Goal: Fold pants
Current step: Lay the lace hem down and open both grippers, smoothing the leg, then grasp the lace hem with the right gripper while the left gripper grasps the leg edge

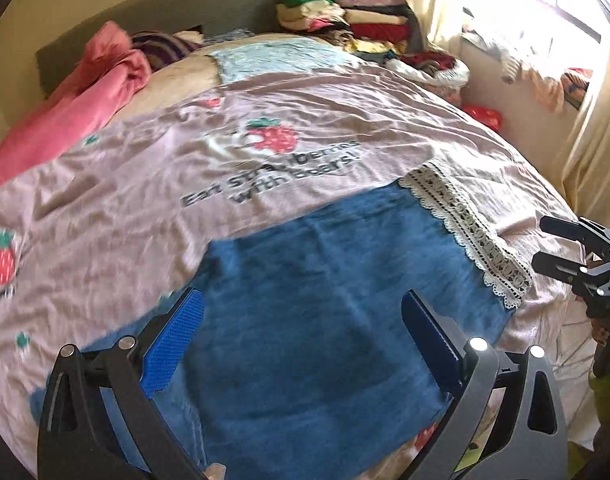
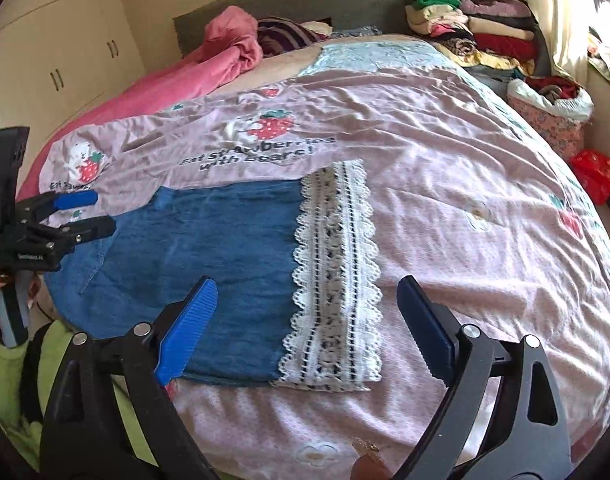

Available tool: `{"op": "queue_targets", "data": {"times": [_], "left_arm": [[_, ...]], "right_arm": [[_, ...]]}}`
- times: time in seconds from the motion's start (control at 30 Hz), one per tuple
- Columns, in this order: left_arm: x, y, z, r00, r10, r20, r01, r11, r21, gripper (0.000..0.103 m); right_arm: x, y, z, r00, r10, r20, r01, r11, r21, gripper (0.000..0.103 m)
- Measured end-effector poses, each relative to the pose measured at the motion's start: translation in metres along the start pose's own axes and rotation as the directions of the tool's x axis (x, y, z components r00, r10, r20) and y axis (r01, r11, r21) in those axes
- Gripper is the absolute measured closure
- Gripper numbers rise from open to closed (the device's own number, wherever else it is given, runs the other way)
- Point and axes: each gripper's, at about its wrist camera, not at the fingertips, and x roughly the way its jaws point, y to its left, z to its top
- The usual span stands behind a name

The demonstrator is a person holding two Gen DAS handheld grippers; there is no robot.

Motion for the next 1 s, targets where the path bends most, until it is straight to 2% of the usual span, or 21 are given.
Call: {"op": "queue_targets", "data": {"times": [0.23, 0.47, 0.57, 0.77, 0.8, 0.87, 0.9, 0.97, 1.0], "left_arm": [[0.031, -0.026, 0.031, 0.999, -0.028, -0.027, 0.03, 0.995, 0.093, 0.004], [0.086, -0.048, 0.058, 0.995, -0.086, -0.056, 0.094, 0.98, 0.178, 0.004], [0.113, -0.053, 0.068, 0.99, -0.109, -0.091, 0.125, 0.975, 0.186, 0.004], [0.155, -0.053, 0.077, 0.985, -0.094, -0.143, 0.121, 0.974, 0.192, 0.004], [0.163, -0.052, 0.077, 0.981, -0.114, -0.156, 0.143, 0.972, 0.189, 0.004], [0.17, -0.051, 0.076, 0.97, -0.162, -0.183, 0.193, 0.967, 0.166, 0.006], [0.171, -0.052, 0.076, 0.966, -0.172, -0.192, 0.204, 0.966, 0.16, 0.007], [0.17, -0.057, 0.075, 0.959, -0.209, -0.194, 0.242, 0.956, 0.164, 0.029], [0.167, -0.06, 0.075, 0.956, -0.225, -0.188, 0.257, 0.951, 0.169, 0.034]], "right_arm": [[0.017, -0.013, -0.012, 0.998, 0.029, -0.051, -0.027, 0.999, 0.043, 0.018], [0.033, -0.025, -0.021, 0.993, 0.07, -0.096, -0.061, 0.993, 0.099, 0.018], [0.039, -0.027, -0.024, 0.989, 0.092, -0.113, -0.078, 0.99, 0.118, 0.018], [0.054, -0.026, -0.029, 0.984, 0.118, -0.134, -0.1, 0.986, 0.133, 0.018], [0.056, -0.026, -0.029, 0.983, 0.127, -0.132, -0.109, 0.984, 0.139, 0.018], [0.058, -0.026, -0.027, 0.98, 0.146, -0.132, -0.127, 0.982, 0.139, 0.026], [0.06, -0.026, -0.027, 0.978, 0.162, -0.134, -0.143, 0.98, 0.137, 0.037], [0.062, -0.027, -0.025, 0.976, 0.17, -0.132, -0.152, 0.979, 0.139, 0.04], [0.065, -0.028, -0.025, 0.975, 0.182, -0.128, -0.163, 0.976, 0.146, 0.041]]}}
